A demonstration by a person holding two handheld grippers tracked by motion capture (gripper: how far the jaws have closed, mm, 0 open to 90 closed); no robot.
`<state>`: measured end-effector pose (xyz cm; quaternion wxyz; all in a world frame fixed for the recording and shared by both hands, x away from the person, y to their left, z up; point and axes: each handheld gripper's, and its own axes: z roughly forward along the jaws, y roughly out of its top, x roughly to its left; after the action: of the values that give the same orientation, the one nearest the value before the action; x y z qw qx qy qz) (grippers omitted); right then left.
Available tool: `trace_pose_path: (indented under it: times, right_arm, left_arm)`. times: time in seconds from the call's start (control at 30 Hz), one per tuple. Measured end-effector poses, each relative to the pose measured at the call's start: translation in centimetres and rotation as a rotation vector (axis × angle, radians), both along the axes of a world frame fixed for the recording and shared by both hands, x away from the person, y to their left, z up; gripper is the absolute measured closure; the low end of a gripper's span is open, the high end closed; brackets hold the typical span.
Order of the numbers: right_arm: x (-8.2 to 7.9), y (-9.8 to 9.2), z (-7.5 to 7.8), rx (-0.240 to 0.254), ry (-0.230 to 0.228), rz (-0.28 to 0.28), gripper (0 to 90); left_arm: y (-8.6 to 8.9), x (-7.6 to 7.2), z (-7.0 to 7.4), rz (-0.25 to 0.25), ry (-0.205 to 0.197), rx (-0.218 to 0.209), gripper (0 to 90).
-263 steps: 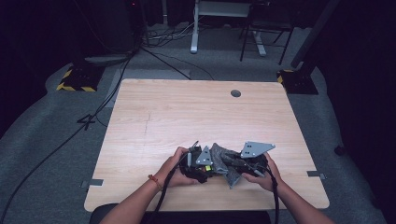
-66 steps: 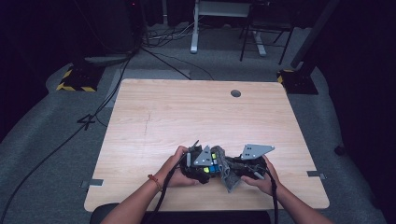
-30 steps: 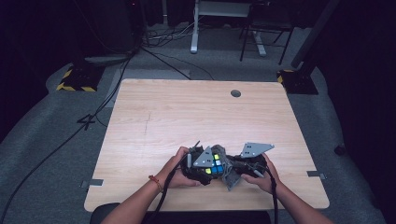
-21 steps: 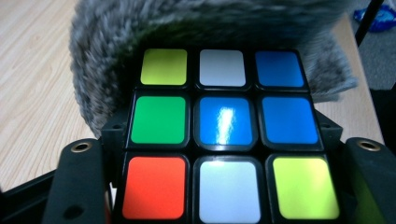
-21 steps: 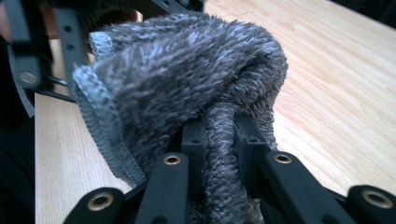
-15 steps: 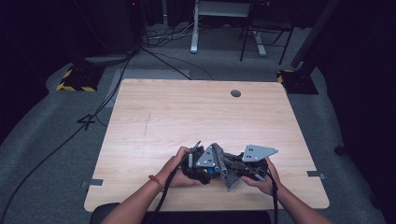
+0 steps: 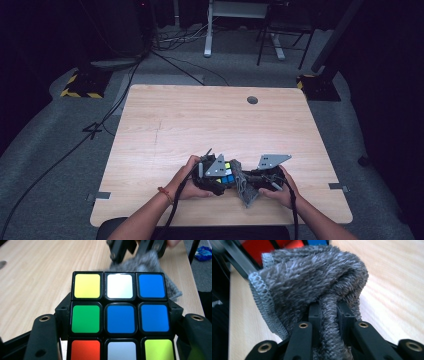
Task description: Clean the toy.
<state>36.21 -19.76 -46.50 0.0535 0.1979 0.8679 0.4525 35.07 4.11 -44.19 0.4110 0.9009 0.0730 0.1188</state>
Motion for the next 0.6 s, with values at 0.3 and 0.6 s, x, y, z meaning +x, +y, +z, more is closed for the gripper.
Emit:
trace_pose_path:
  times: [0.3, 0.6]
  right_arm:
    - [-1.3, 0.4, 2.4, 0.051, -0.101, 0.014, 77.3]
    - [-1.8, 0.8, 3.0, 0.08, -0.137, 0.027, 77.3]
  left_arm:
    - [-0.8, -0.2, -0.6, -0.002, -0.017, 0.066, 33.2]
    - [-0.9, 0.0, -0.8, 0.007, -0.006, 0.081, 33.2]
